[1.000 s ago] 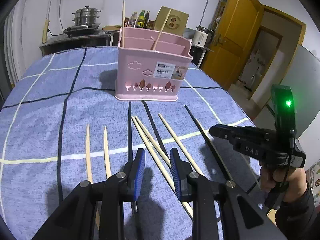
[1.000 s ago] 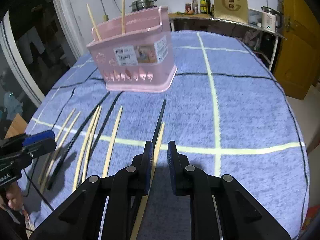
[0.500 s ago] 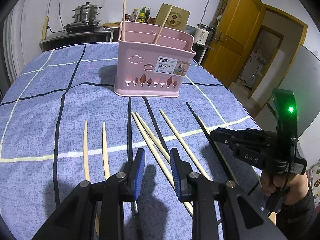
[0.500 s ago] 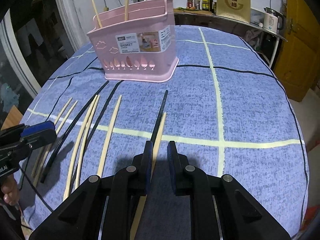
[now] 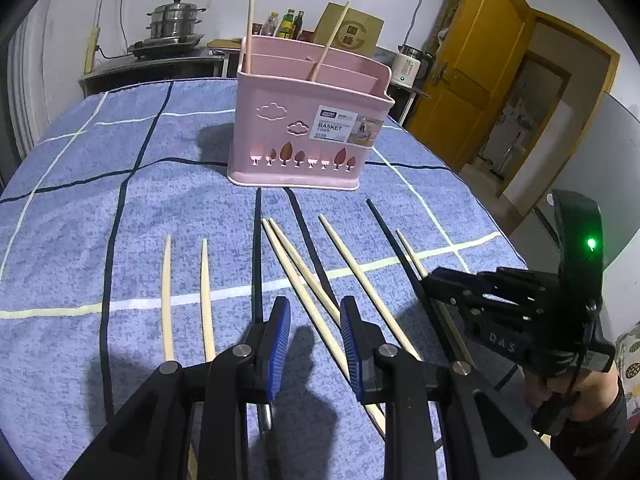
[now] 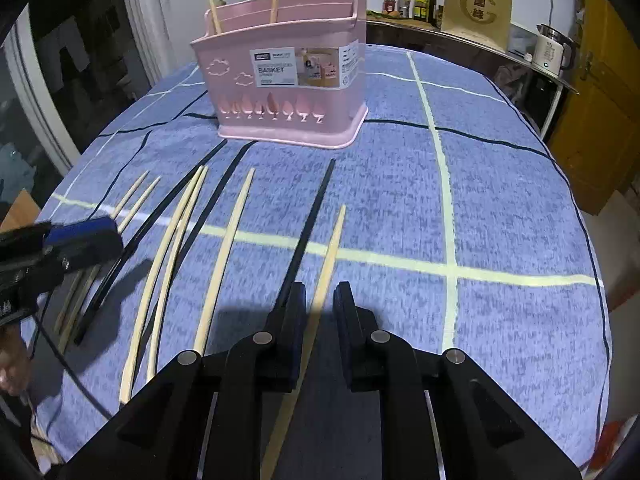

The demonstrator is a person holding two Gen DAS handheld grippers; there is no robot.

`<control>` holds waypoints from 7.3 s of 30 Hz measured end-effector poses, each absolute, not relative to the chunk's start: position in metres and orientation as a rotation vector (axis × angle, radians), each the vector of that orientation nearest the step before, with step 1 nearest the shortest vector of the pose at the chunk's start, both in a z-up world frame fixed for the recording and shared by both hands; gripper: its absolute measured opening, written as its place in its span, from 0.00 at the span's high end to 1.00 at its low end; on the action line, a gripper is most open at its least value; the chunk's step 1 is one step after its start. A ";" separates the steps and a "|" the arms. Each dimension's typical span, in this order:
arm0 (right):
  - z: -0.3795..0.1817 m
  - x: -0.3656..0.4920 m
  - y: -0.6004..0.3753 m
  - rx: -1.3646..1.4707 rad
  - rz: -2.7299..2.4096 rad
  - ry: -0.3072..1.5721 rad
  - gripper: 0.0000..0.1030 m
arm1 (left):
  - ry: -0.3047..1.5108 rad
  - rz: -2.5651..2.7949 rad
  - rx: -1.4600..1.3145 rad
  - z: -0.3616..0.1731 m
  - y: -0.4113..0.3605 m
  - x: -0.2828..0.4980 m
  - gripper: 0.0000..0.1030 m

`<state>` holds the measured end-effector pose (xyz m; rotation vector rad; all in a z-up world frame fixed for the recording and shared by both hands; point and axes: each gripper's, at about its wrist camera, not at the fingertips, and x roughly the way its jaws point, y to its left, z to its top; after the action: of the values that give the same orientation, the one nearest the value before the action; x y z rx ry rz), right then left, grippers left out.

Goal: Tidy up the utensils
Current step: 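Lower the left tool onto a bamboo chopstick and close while the right tool grasps another, then lift the held chopsticks with both tools and carry them toward the pink basket, then lower the left tool's chopstick into the basket while the right tool lowers its chopstick in, then open both tools to release the chopsticks and pull back from the basket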

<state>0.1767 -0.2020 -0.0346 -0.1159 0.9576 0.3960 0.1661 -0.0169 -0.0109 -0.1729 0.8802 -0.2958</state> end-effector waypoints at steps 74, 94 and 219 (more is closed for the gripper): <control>-0.032 0.234 -0.203 -0.093 0.384 0.966 0.87 | 1.033 -0.190 0.052 -0.035 -0.058 0.256 0.94; 0.023 0.216 -0.214 -0.031 0.432 0.846 0.95 | 0.848 -0.261 -0.012 0.036 -0.036 0.231 0.96; 0.126 0.223 -0.179 0.041 0.558 0.553 0.87 | 0.480 -0.228 -0.127 0.123 0.037 0.240 0.90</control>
<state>0.2231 -0.1785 0.1265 0.0412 0.5534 0.5575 0.2395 0.0371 0.1233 -0.1270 0.4802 -0.2282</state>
